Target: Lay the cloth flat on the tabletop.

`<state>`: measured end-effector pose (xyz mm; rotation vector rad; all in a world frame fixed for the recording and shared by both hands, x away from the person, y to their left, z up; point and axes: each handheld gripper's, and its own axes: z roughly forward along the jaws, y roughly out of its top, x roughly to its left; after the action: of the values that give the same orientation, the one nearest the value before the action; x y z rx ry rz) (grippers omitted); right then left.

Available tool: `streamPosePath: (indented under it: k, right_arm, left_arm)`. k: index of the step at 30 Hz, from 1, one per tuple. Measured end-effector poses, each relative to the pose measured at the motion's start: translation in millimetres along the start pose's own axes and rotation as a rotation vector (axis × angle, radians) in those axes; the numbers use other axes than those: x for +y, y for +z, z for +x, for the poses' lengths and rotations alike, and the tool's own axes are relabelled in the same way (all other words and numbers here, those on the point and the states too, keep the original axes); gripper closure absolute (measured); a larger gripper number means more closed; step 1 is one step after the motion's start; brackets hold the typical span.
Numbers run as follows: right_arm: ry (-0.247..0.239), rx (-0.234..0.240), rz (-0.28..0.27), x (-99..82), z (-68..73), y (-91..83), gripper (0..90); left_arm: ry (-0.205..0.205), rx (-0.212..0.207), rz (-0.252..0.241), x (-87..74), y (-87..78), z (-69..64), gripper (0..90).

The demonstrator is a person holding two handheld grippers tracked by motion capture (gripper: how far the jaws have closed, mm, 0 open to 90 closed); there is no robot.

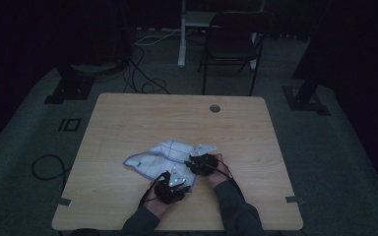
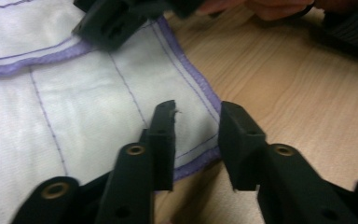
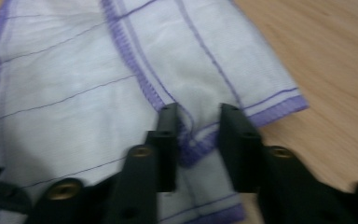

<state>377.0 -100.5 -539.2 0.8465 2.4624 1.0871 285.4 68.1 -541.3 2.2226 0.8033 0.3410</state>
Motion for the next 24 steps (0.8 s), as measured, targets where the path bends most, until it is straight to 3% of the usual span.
streamPosePath:
  k: [3,7,16,24]
  right_arm:
    - [0.023,0.006,-0.008,0.3,-3.2,-1.2,79.8]
    - [0.035,0.0,-0.023,1.0,-7.3,-5.7,85.7]
    - [0.084,-0.07,-0.049,0.3,-22.4,-17.3,88.3]
    - [0.106,-0.123,-0.077,3.5,-33.1,-28.0,88.7]
  left_arm:
    - [0.0,0.006,0.007,0.1,-1.0,1.7,79.8]
    - [0.001,0.03,0.014,-1.9,-4.5,3.0,84.9]
    - [-0.025,0.091,-0.017,-11.1,-26.3,13.8,86.5]
    - [-0.088,0.175,-0.039,-23.1,-49.2,39.5,87.0]
